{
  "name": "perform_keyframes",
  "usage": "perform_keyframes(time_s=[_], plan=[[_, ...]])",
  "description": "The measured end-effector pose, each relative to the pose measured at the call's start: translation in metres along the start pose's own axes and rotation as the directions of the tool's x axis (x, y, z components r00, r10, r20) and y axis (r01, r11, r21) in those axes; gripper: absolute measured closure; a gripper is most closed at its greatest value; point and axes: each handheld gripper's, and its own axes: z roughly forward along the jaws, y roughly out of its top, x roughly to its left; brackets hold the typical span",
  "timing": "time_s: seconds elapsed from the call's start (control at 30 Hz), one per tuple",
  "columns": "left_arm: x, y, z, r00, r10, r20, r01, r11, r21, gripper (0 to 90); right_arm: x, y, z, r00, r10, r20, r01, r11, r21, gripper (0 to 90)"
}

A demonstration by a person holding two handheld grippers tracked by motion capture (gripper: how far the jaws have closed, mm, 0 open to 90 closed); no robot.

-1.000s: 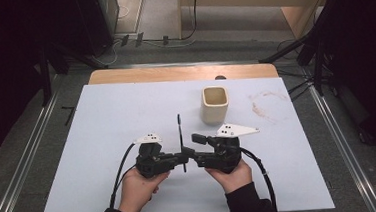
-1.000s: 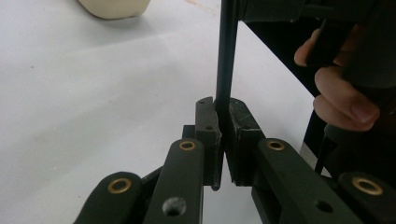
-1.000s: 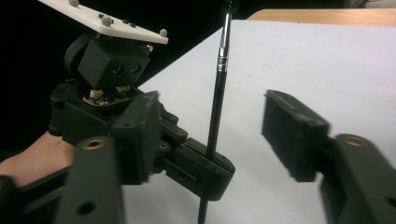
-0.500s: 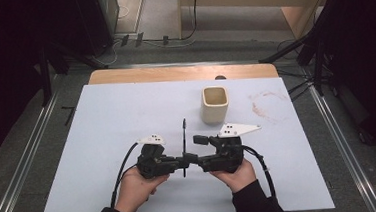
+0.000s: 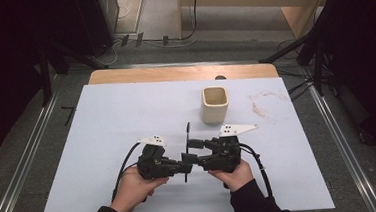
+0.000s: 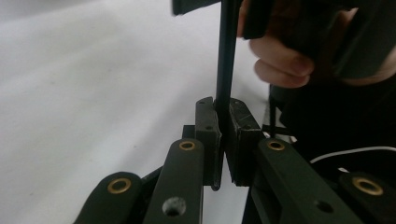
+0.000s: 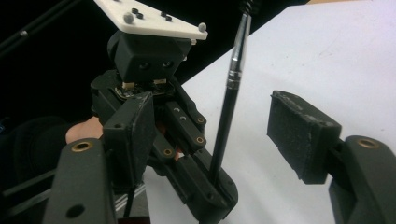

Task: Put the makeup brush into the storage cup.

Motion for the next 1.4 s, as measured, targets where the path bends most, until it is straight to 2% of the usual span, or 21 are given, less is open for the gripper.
perform_keyframes(time_s=[0.1, 0.23, 0.43, 0.57, 0.87, 1.33, 1.37, 1.4], plan=[[-0.0004, -0.0001, 0.0017, 0.9999, 0.008, 0.014, -0.008, 1.0000, 0.002, 84.8, -0.0022, -0.0018, 0.0016, 0.9996, 0.023, -0.014, -0.023, 1.000, -0.006, 40.5], [-0.0005, 0.0000, 0.0038, 0.9994, 0.019, 0.028, -0.019, 0.9998, 0.004, 84.9, -0.0041, -0.0026, 0.0022, 0.9983, 0.048, -0.032, -0.048, 0.999, -0.006, 50.6], [-0.0003, 0.0004, 0.0041, 0.9991, 0.010, 0.041, -0.010, 0.9999, -0.007, 84.9, -0.0060, -0.0041, 0.0033, 0.9964, 0.071, -0.045, -0.071, 0.997, -0.002, 61.1], [0.0002, 0.0004, 0.0040, 0.9990, 0.008, 0.043, -0.008, 1.0000, -0.005, 84.8, -0.0067, -0.0048, 0.0034, 0.9961, 0.075, -0.048, -0.075, 0.997, -0.003, 70.3], [0.0001, 0.0003, 0.0047, 0.9985, -0.001, 0.054, 0.001, 1.0000, -0.005, 84.8, -0.0065, -0.0062, 0.0038, 0.9966, 0.075, -0.033, -0.075, 0.997, 0.008, 83.9], [0.0004, -0.0004, 0.0041, 0.9982, 0.003, 0.059, -0.002, 0.9999, -0.014, 83.2, -0.0060, -0.0056, 0.0042, 0.9950, 0.087, -0.050, -0.086, 0.996, 0.019, 85.7], [0.0008, 0.0000, 0.0040, 0.9979, 0.000, 0.065, 0.001, 0.9999, -0.012, 73.1, -0.0060, -0.0055, 0.0040, 0.9948, 0.089, -0.050, -0.088, 0.996, 0.021, 85.7], [0.0009, 0.0002, 0.0034, 0.9974, 0.003, 0.072, -0.002, 0.9999, -0.012, 69.7, -0.0061, -0.0055, 0.0039, 0.9948, 0.089, -0.050, -0.088, 0.996, 0.023, 85.7]])
